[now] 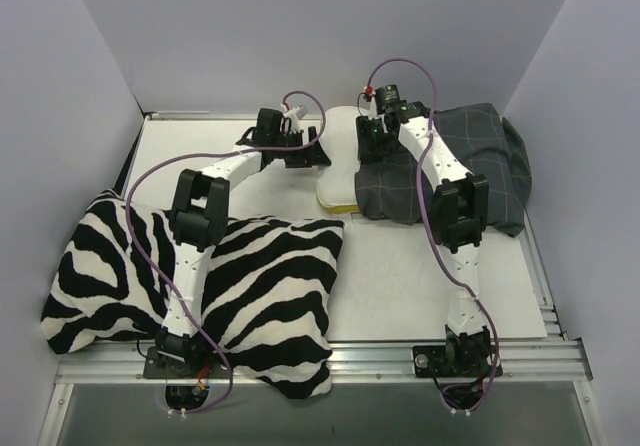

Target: Put the pillow into the pillowcase

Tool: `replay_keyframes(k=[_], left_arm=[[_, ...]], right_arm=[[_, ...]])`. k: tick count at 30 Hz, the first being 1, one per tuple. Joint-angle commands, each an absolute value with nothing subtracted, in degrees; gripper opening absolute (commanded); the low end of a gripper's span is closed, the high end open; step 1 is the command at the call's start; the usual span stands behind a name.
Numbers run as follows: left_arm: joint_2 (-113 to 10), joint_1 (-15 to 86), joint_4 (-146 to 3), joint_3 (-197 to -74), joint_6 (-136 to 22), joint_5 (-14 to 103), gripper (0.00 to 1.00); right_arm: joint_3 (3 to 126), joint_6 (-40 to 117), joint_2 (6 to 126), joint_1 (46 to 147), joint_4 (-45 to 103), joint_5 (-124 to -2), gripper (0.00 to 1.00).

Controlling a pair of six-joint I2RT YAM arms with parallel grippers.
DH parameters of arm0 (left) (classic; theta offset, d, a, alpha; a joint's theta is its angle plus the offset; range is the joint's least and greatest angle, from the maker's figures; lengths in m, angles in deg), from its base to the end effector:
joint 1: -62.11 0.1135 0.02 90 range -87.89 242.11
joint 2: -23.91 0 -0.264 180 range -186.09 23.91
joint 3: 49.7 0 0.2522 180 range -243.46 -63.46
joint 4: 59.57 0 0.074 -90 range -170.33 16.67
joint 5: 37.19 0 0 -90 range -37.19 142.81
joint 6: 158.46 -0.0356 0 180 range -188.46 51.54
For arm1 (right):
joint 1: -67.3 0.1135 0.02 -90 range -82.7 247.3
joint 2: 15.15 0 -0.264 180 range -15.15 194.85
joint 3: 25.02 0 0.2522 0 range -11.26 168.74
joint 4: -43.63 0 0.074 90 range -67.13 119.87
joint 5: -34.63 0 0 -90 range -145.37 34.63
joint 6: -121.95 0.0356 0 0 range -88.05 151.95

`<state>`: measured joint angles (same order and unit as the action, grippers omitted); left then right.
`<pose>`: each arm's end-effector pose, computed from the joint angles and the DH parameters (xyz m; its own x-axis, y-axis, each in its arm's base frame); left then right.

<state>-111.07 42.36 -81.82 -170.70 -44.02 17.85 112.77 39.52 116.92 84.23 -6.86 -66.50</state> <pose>0.4962 -0.1998 0.1783 -0.8010 -0.0727 -0.5943 0.4180 0.6427 -0.6421 0.5004 0.1595 0.2579 -0.7228 -0.0849 -0.6858 -0.3244 0.9179 0.2283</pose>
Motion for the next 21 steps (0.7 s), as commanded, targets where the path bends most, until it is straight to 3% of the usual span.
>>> replay_keyframes(k=[1,2,4,5,7,8,10,11,13,16,19,21], left_arm=[[-114.2,42.4,-77.7,-173.7,-41.2,15.9,0.89],[-114.7,42.3,-77.3,-173.8,-40.3,15.5,0.86],[-115.8,42.3,-75.3,-174.2,-39.6,12.6,0.8],[-116.1,42.3,-74.2,-174.6,-38.2,11.2,0.72],[-116.6,42.3,-67.5,-174.5,-33.4,8.9,0.67],[-116.7,42.3,-65.4,-174.3,-31.8,7.2,0.65],[-117.2,42.3,-61.4,-174.6,-30.0,6.5,0.65],[-117.1,42.2,-61.4,-174.8,-29.8,6.6,0.65],[-116.8,42.2,-60.5,-174.2,-29.8,6.6,0.65],[-116.3,42.2,-60.1,-172.5,-29.7,7.0,0.64],[-116.2,42.2,-60.3,-171.5,-30.1,7.3,0.63],[-116.1,42.2,-60.6,-171.1,-30.3,7.5,0.63]], right_arm=[[116.0,39.8,119.2,84.4,-8.2,-65.7,0.41],[116.3,39.8,119.3,84.4,-8.1,-66.6,0.32],[117.1,39.2,119.2,84.3,-8.0,-71.1,0.25],[117.2,39.1,119.1,84.4,-8.0,-72.4,0.2],[117.4,38.9,118.3,84.4,-8.0,-75.4,0.19],[117.2,38.9,118.1,84.4,-7.9,-76.9,0.22],[117.3,39.3,117.7,84.7,-8.2,-76.4,0.37],[116.7,39.9,117.4,84.8,-8.4,-75.3,0.55],[115.8,39.6,116.8,85.4,-8.4,-70.1,0.61],[115.7,38.6,118.0,86.1,-8.3,-60.4,0.56],[117.4,38.0,120.8,86.2,-8.2,-53.7,0.41],[118.5,37.5,121.8,86.1,-8.2,-51.7,0.36]])
